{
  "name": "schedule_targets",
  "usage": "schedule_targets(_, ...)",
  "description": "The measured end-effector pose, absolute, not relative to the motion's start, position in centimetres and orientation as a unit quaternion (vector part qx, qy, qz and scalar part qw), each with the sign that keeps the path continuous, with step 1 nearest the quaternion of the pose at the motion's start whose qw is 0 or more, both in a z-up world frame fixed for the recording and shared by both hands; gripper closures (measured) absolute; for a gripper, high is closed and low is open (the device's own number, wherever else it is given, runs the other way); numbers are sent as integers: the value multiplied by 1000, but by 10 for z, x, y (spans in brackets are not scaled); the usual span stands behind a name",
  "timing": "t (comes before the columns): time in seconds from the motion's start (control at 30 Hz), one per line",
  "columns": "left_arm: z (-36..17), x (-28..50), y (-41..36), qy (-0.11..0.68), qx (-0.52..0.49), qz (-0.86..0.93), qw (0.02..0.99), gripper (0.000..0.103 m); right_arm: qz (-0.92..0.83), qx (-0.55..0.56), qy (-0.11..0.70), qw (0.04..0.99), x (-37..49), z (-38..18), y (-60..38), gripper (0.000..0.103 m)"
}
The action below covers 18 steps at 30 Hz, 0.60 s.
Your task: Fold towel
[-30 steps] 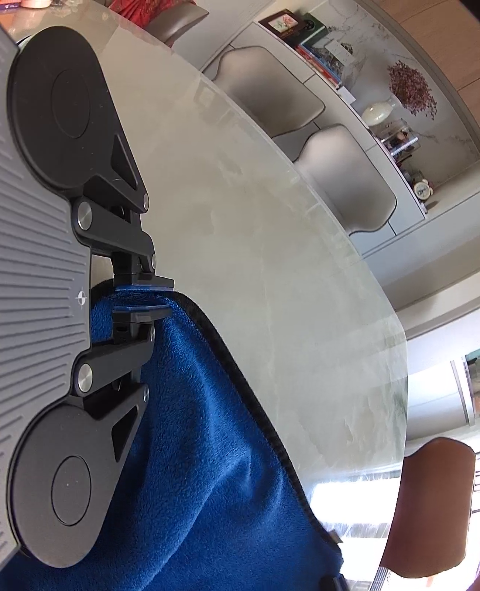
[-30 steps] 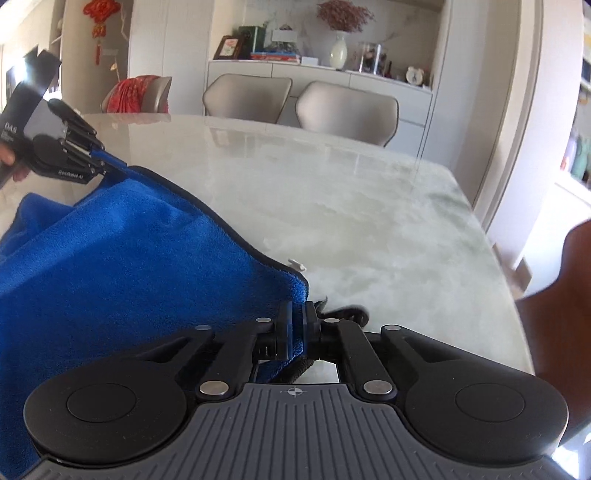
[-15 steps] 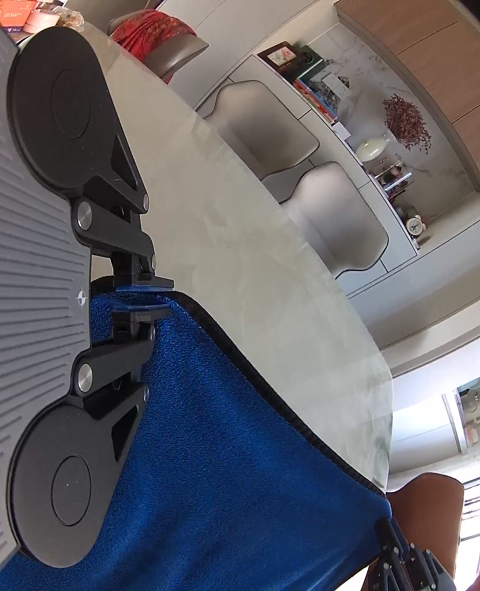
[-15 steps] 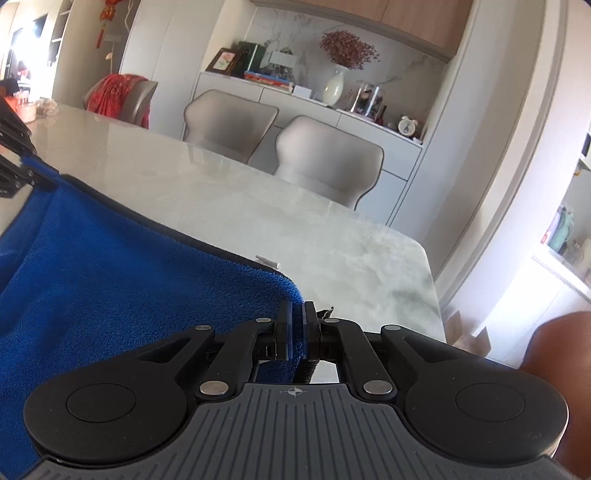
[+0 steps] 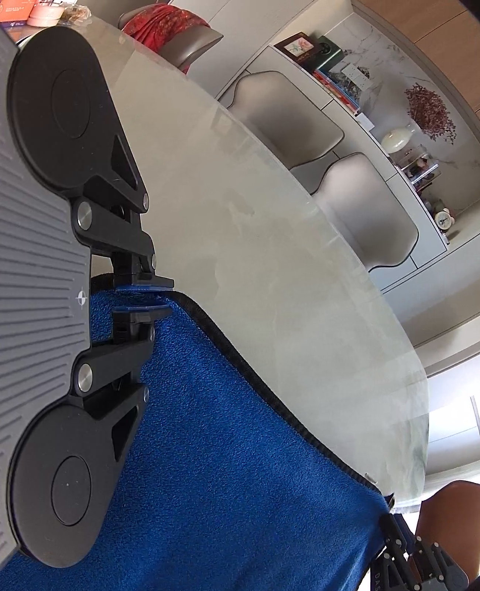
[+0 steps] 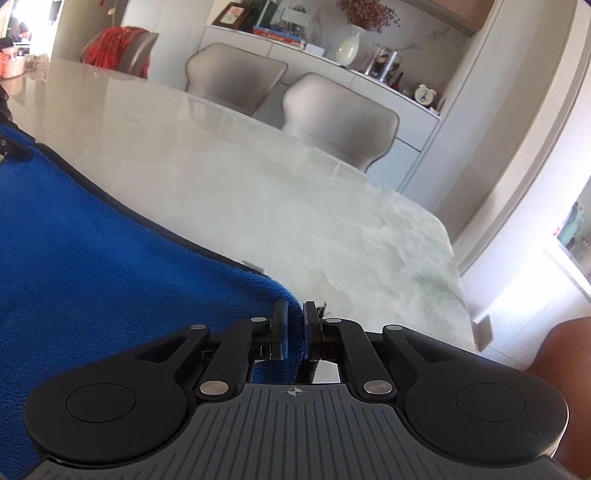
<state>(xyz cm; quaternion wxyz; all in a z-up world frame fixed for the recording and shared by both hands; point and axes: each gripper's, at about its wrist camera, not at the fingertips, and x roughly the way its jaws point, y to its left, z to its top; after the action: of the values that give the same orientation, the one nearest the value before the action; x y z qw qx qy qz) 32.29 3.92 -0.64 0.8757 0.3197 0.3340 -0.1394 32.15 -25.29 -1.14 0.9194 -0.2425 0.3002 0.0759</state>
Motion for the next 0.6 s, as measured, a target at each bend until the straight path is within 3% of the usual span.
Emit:
schedule_targets(0.37, 1, 280, 43, 300, 351, -111, 880, 89, 151, -146, 341, 916, 249, -4, -281, 91)
schedule_targets(0.6, 12, 269, 62, 339, 303, -88, 887, 88, 166, -153, 340, 913, 179, -4, -281, 79)
